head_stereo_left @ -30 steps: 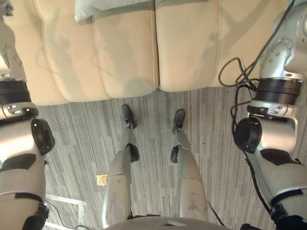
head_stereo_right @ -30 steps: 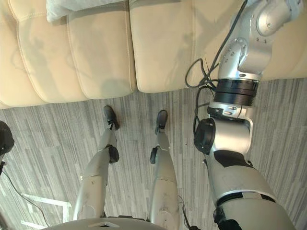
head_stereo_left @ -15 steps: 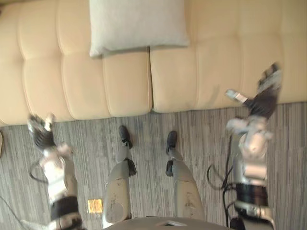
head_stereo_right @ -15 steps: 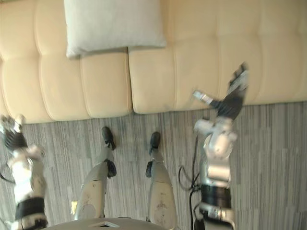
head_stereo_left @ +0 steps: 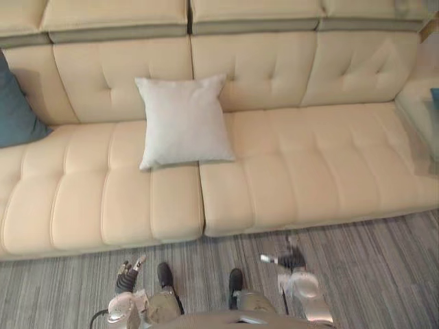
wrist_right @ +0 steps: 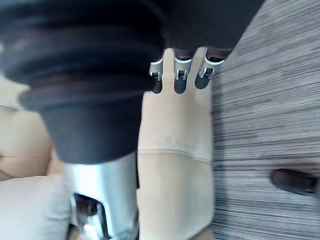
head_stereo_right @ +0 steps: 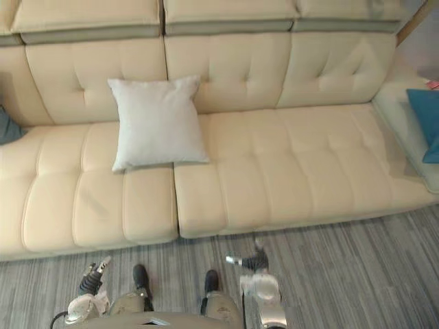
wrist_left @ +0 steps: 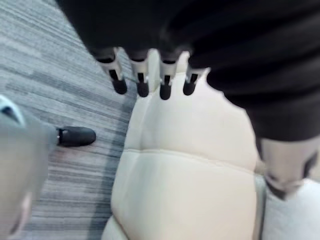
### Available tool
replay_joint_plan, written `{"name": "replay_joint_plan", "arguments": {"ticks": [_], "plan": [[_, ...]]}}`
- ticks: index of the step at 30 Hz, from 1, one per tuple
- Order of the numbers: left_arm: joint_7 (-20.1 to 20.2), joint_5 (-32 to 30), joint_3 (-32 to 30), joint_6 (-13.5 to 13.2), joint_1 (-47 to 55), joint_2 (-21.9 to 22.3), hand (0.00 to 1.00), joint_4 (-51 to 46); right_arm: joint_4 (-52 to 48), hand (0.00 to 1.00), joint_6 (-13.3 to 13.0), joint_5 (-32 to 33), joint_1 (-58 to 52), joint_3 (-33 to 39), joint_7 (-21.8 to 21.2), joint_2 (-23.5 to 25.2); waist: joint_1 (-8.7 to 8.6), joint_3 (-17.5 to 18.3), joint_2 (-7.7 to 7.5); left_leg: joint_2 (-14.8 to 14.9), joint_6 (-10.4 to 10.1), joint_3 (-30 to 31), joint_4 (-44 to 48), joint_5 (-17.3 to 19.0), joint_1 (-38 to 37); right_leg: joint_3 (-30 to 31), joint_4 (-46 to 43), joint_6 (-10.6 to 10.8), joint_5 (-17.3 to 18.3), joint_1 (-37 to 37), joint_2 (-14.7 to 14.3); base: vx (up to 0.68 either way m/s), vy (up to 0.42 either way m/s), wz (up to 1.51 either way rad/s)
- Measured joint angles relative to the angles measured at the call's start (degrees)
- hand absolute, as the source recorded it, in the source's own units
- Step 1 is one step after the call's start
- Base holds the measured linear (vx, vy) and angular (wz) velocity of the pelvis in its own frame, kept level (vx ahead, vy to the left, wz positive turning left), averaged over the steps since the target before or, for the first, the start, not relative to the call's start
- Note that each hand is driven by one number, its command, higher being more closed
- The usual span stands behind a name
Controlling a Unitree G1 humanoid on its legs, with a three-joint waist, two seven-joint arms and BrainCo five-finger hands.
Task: Pick up cushions and gather them together orderly.
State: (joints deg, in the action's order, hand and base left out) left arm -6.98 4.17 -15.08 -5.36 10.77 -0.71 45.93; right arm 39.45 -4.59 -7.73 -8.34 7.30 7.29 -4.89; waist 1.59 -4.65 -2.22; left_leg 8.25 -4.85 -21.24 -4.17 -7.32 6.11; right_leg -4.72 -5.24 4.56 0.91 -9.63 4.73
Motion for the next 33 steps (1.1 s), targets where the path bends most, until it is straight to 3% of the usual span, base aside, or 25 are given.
{"name": "replay_joint_plan", "arguments": {"ticks": [10, 13, 15, 17, 18, 19, 20, 22, 23, 24, 25, 27, 30, 32, 33], "plan": [[1.3, -4.9, 0.1, 0.8, -0.4, -2.8, 0.00, 7.8, 10.0, 0.00, 2.3, -1.7, -1.7, 7.0, -1.0, 0.2, -1.29, 2.8, -0.07, -3.2, 0.9, 1.8, -0.3, 1.7, -5.8, 1.0, 3.0, 1.1, -0.8, 6.6, 2.2, 0.03, 0.044, -0.04], [1.2, -5.0, 0.6, 0.8, -0.6, -3.0, 0.00, 8.3, 11.1, 0.00, 2.5, -1.7, -0.4, 7.2, -1.0, 0.4, -0.78, 2.4, -0.43, -3.4, 0.7, 0.4, -0.4, 2.1, -6.9, 2.6, 1.7, 1.1, -0.8, 6.3, 2.4, -0.03, 0.039, -0.23], [1.2, -5.0, 1.9, 0.8, -1.2, -3.8, 0.00, 8.3, 11.1, 0.00, 2.5, -1.6, -0.2, 7.1, -1.0, 0.8, -0.98, 1.4, -0.62, -3.8, 1.6, 1.1, -0.3, 2.8, -7.0, 2.6, -1.2, 0.9, -0.1, 5.0, 2.8, -0.06, 0.026, -0.12], [1.2, -5.0, 4.0, 0.9, -3.0, -4.5, 0.00, 8.1, 11.0, 0.00, 2.5, -1.6, 0.0, 6.0, -0.9, 1.6, -0.77, 0.8, -1.79, -5.6, 2.9, 5.1, -0.3, 3.0, -5.4, 2.7, -2.3, 0.0, 0.0, 2.8, 3.7, -0.10, 0.044, -0.02], [1.2, -5.0, 4.3, 0.9, -2.8, -4.4, 0.00, 7.9, 11.0, 0.00, 2.5, -1.6, 0.2, 5.8, -0.9, 1.7, -0.63, 1.0, -0.80, -4.9, 3.7, 5.6, -0.3, 2.4, -4.5, 2.3, -1.7, -0.1, -0.1, 3.2, 3.6, -0.06, 0.048, 0.25], [1.1, -5.0, 4.8, 1.0, -3.6, -3.8, 0.00, 6.3, 10.9, 0.00, 2.5, -1.6, 0.8, 6.0, -1.0, 1.8, -1.39, 0.2, -0.61, -3.9, 5.2, 5.8, 1.0, 1.4, -2.2, 0.4, -11.9, -1.6, 4.1, 0.3, 4.4, -0.04, 0.012, 0.60], [1.1, -5.0, 5.3, 0.9, -3.8, -4.7, 0.00, 5.2, 11.2, 0.00, 2.5, -1.6, 0.9, 5.6, -1.0, 1.6, -1.94, -0.1, -0.30, -3.9, 5.1, 7.5, 2.6, 0.6, -0.7, -1.0, -26.6, -0.6, 9.1, -1.8, 5.3, -0.03, -0.013, 0.69], [1.1, -5.6, 5.4, 0.9, -3.0, -5.1, 0.00, 4.2, 12.1, 0.00, 2.5, -1.6, 0.0, 4.7, -0.9, 1.9, -1.30, 0.2, -1.70, -3.7, 4.4, 8.9, 3.5, -0.5, 0.8, -0.8, -35.1, 0.6, 12.6, 1.1, 6.3, -0.05, -0.145, 0.49], [0.8, -5.6, 5.1, 1.0, -2.8, -5.6, 0.00, 4.2, 12.5, 0.00, 2.4, -1.6, 0.7, 4.4, -0.9, 2.3, -0.49, 0.6, -2.58, -3.7, 4.0, 8.9, 4.9, -0.9, 2.5, -0.5, -33.0, 0.7, 11.9, 3.0, 7.4, -0.10, -0.247, 0.08], [0.5, -5.5, 5.0, 1.0, -2.9, -5.9, 0.00, 4.2, 13.2, 0.00, 2.4, -1.7, 2.0, 3.9, -0.9, 2.3, 0.25, 0.7, -3.19, -3.3, 3.6, 8.4, 6.7, -1.2, 4.9, 0.4, -27.9, 3.0, 13.5, 4.0, 6.7, -0.11, -0.205, -0.36], [-0.3, -5.5, 5.2, 1.1, -3.1, -5.5, 0.00, 4.3, 13.1, 0.00, 2.3, -1.7, 4.3, 3.9, -0.8, 1.8, 1.44, 0.2, -2.38, -1.6, 3.1, 7.0, 8.3, -2.2, 7.5, 0.7, -21.4, 3.1, 14.7, 4.8, 4.4, -0.24, -0.265, -0.50], [-0.5, -5.4, 5.5, 1.1, -3.3, -4.2, 0.00, 4.3, 12.8, 0.00, 2.2, -1.7, 6.4, 3.5, -0.5, 0.9, 1.70, -1.9, 0.66, 0.9, 2.5, 7.2, 8.4, -3.9, 9.3, -0.6, -13.0, 2.5, 15.1, 7.9, 1.5, -0.26, -0.180, -0.24], [-1.1, -4.2, 6.2, 1.1, -2.5, -2.2, 0.00, 4.7, 12.5, 0.00, 2.6, -1.2, 4.3, 2.8, -0.2, -0.2, 1.75, -3.7, 4.81, 3.4, 0.3, 10.4, 6.2, -7.3, 8.9, -4.0, -11.4, 0.4, 14.8, 9.8, -1.7, -0.35, -0.120, 0.36], [-1.6, -4.2, 6.1, 1.2, -1.5, -2.1, 0.00, 4.6, 11.3, 0.00, 2.6, -1.6, 3.4, 2.4, 0.7, -0.5, 1.63, -3.7, 5.23, 4.2, 0.3, 10.0, 5.2, -6.4, 8.6, -5.1, -12.5, 0.1, 14.9, 9.5, -2.8, -0.28, -0.062, 0.30], [-1.8, -4.1, 6.0, 1.2, -1.5, -2.0, 0.00, 4.6, 10.4, 0.00, 2.6, -1.6, 3.3, 2.5, 1.0, -0.2, 1.34, -3.8, 5.34, 4.0, -1.3, 9.7, 4.4, -3.6, 8.8, -6.0, -12.3, -0.8, 14.3, 9.4, -2.4, -0.24, -0.024, 0.34]]}}
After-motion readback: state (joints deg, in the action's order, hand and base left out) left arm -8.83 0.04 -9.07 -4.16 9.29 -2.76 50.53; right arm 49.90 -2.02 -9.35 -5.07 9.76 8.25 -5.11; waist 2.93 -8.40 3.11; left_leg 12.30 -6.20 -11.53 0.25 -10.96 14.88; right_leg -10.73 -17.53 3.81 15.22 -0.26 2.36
